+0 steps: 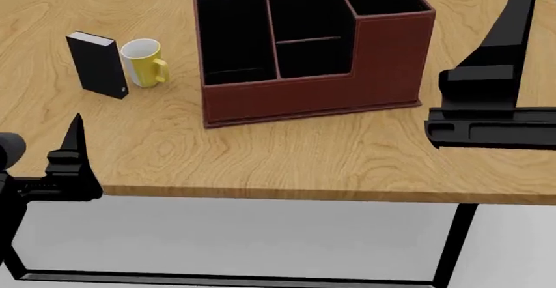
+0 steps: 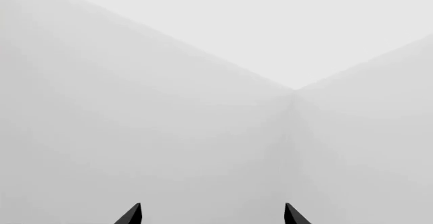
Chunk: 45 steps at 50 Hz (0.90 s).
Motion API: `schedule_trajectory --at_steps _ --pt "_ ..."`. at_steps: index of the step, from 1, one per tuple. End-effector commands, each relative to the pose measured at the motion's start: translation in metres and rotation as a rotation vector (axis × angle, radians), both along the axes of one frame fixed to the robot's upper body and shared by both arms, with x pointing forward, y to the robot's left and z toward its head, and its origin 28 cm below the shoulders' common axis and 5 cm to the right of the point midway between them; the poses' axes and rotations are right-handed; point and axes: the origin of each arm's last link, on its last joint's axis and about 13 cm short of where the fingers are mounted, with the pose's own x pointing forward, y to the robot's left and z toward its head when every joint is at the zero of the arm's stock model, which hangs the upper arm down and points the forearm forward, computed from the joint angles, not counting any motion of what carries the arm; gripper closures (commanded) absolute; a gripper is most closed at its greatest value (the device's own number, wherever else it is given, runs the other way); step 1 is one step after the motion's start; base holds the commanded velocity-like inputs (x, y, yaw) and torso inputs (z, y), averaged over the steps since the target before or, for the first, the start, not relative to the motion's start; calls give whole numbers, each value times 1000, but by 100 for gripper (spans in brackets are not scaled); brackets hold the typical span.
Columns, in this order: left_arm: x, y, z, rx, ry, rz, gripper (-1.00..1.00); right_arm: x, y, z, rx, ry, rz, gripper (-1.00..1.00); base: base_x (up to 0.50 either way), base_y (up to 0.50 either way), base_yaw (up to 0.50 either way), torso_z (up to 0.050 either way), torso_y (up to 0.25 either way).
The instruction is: Pick up the book and place it in the back compartment of the caddy.
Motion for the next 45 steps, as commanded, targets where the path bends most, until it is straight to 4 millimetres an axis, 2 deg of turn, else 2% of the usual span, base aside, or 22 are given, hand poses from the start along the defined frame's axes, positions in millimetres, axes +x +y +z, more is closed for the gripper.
schedule_trajectory --at_steps 1,45 --pt "-2 2 0 -6 -6 6 -100 -1 2 1 -9 5 0 -100 324 0 0 0 0" --pt "-1 4 1 -24 -11 17 -100 0 3 2 -11 5 11 -100 323 0 0 0 1"
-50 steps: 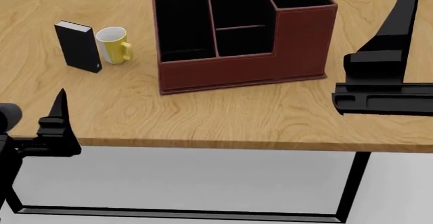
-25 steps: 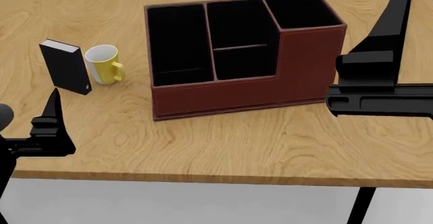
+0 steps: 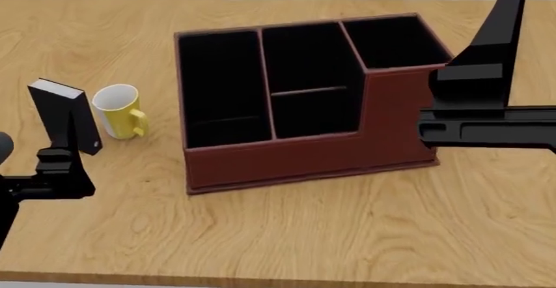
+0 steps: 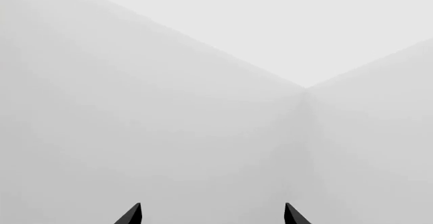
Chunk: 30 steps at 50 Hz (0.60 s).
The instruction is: Pick up the book and place it in the back compartment of the caddy.
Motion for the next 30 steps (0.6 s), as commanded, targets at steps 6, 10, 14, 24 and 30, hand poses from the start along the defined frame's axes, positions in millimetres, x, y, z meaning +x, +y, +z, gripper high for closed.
schedule_trajectory --at_steps 6,10,14,24,30 --pt "0 1 1 -3 0 5 -100 1 0 1 -2 0 4 -100 324 0 0 0 2" --pt "0 1 1 -5 -2 3 -100 1 0 1 -2 -1 4 -100 323 0 0 0 0" --pt "0 1 1 -4 -2 2 -100 1 1 1 -2 0 6 -100 324 0 0 0 3" --pt "0 1 -1 -3 -1 1 -100 2 2 0 -7 4 5 -100 324 0 0 0 1" --pt "1 2 -2 -4 -2 2 -100 2 2 0 -6 5 6 -100 326 0 0 0 0"
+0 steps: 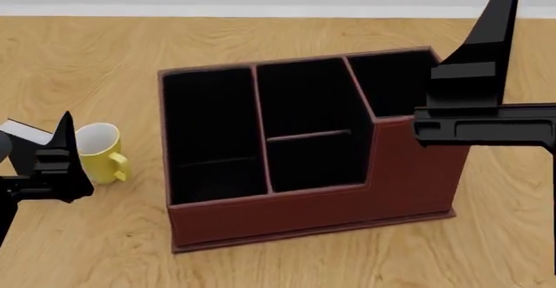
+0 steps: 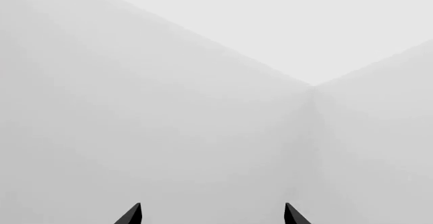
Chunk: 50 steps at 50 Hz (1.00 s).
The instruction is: Pick up the book and place it in the back compartment of the caddy.
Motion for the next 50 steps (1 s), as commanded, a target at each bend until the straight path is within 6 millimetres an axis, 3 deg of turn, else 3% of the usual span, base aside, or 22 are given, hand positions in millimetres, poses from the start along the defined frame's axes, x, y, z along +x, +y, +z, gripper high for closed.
schedule_trajectory --at_steps 1,45,50 --pt "0 1 -1 1 0 1 -100 0 0 -1 0 3 1 -100 332 0 0 0 0" --pt "-2 2 0 1 -10 10 -100 -3 0 -2 0 -3 9 -100 331 0 0 0 1" --pt "-2 2 0 12 -11 2 -100 -3 0 -2 3 -9 9 -100 -7 0 0 0 2"
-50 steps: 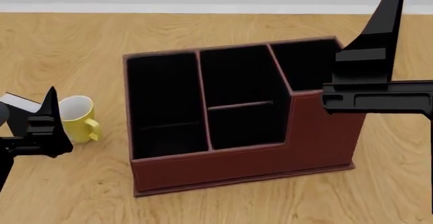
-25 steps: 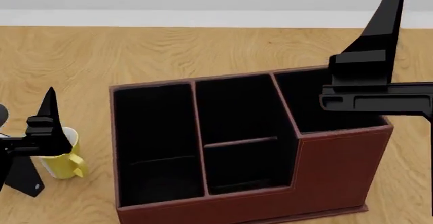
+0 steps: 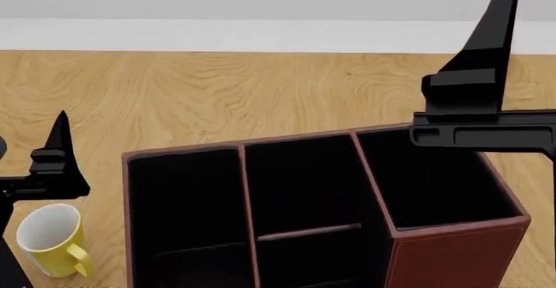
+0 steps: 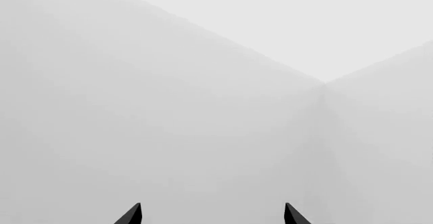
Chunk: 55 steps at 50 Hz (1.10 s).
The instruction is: Pick up the book and place it in the back compartment of the caddy.
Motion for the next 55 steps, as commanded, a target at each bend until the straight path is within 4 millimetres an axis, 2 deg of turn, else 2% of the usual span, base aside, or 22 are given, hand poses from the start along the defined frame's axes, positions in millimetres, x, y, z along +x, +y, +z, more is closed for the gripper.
schedule_trajectory --at_steps 1,16,55 --pt "-1 0 -1 16 -1 -5 -100 -1 0 0 2 -6 2 -100 0 0 0 0 0" --pt "-2 0 0 22 6 -17 -100 -2 0 1 -1 -13 3 -100 0 0 0 0 -20" --pt "-2 -1 0 29 7 -20 -100 -3 0 2 -1 -19 3 -100 -1 0 0 0 -163"
